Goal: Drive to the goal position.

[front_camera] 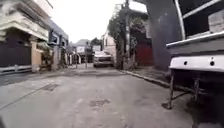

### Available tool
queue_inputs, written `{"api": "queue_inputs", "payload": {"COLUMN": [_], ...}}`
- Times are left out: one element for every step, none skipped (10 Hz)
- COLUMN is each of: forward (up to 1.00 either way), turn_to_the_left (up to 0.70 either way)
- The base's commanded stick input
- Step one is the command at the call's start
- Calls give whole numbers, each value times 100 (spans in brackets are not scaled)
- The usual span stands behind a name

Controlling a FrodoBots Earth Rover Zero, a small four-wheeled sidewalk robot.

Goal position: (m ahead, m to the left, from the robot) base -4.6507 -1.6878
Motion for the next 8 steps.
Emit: {"api": "queue_inputs", "payload": {"forward": [70,70,70,70,70,70,70,70], "turn_to_the_left": [0,0,0,0,0,0,0,0]}}
